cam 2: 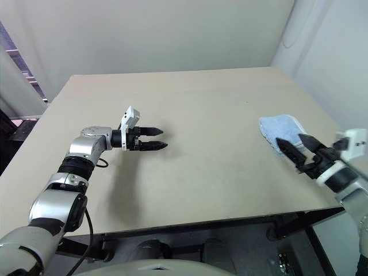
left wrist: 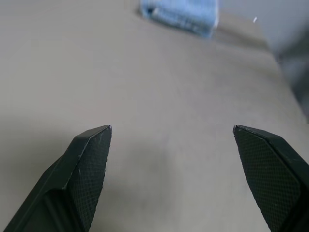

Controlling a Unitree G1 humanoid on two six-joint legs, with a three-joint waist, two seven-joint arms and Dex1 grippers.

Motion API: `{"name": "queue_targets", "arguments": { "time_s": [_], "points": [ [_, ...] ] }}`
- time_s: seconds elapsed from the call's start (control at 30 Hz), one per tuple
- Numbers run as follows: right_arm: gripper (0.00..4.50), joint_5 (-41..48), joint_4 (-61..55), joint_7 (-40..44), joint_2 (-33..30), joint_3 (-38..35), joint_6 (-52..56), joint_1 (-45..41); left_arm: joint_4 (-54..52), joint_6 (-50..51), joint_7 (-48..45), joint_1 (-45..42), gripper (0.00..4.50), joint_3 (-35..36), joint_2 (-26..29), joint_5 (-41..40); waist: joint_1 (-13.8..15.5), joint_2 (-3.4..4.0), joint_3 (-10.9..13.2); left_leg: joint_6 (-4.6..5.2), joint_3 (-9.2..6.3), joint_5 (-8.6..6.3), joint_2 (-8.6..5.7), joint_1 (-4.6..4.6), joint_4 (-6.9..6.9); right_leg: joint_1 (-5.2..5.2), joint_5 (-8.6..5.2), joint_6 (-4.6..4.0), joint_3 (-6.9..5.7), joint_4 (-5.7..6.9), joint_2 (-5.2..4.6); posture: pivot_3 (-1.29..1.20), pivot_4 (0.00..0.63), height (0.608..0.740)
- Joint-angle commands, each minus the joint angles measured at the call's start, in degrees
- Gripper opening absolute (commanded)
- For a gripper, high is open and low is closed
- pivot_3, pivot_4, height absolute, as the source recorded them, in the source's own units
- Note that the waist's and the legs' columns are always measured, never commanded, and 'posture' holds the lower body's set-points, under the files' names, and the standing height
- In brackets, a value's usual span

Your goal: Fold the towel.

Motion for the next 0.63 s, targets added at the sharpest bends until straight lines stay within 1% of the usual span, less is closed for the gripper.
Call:
{"name": "queue_targets", "arguments": {
  "time_s": [0.03,0.17,0.3,0.4,0.47,0.57,0.63],
  "points": [
    [4.49,-5.50,-2.36,5.68,-1.29,4.71,-6.89,1.31,-2.54,-2.00,-2.35,-0.09,4.26,1.54,0.48,-1.95,0.24,0.01,0.00,0.01,0.01,0.00,-0.01,-0.05,0.00,-0.01,0.00,0.00,0.00,-0.07,-0.03,0.00,0.000,0.740],
    [4.49,-5.95,-5.54,12.04,-2.14,8.98,-8.61,4.43,-4.42,-1.91,-5.91,1.21,4.26,1.60,2.48,-2.80,1.06,0.01,0.00,0.19,0.07,-0.11,-0.02,-0.26,0.00,-0.21,-0.01,0.05,0.02,-0.13,0.01,0.00,0.000,0.740],
    [4.49,-8.00,-7.64,13.48,-1.90,13.10,-9.80,5.37,-5.89,-2.20,-8.47,2.07,4.26,2.17,4.38,-3.86,1.35,0.01,0.00,0.21,0.05,-0.12,0.03,-0.26,-0.01,-0.21,-0.02,0.05,0.00,-0.11,0.12,0.00,0.000,0.740],
    [4.49,-7.76,-8.39,14.24,-0.05,14.23,-11.94,5.24,-8.57,-1.81,-10.30,3.58,4.26,2.41,6.02,-4.79,1.36,0.01,0.00,0.21,0.06,-0.12,0.01,-0.25,0.06,-0.16,-0.02,0.04,-0.01,-0.11,0.06,0.00,0.000,0.740],
    [4.49,-9.18,-7.65,14.73,0.55,15.69,-13.71,5.28,-10.22,-4.27,-10.96,5.56,4.26,2.11,7.05,-4.17,1.34,0.00,0.00,0.20,0.07,-0.12,0.00,-0.24,0.09,-0.14,-0.02,0.04,-0.01,-0.12,-0.08,0.00,0.000,0.740],
    [4.49,-9.46,-6.90,14.67,1.58,17.04,-14.80,3.84,-11.65,-6.19,-12.28,7.65,4.26,2.25,8.63,-4.19,1.27,0.00,0.00,0.20,0.08,-0.13,-0.02,-0.21,0.09,-0.12,-0.01,0.02,-0.01,-0.12,-0.15,0.00,0.000,0.740],
    [4.49,-9.50,-5.78,15.47,0.84,17.31,-14.75,2.26,-12.25,-6.96,-12.92,8.09,4.26,2.46,9.08,-4.60,1.28,0.00,0.00,0.19,0.09,-0.13,-0.02,-0.21,0.09,-0.14,0.00,0.01,-0.01,-0.10,-0.18,0.00,0.000,0.740]
  ]
}}
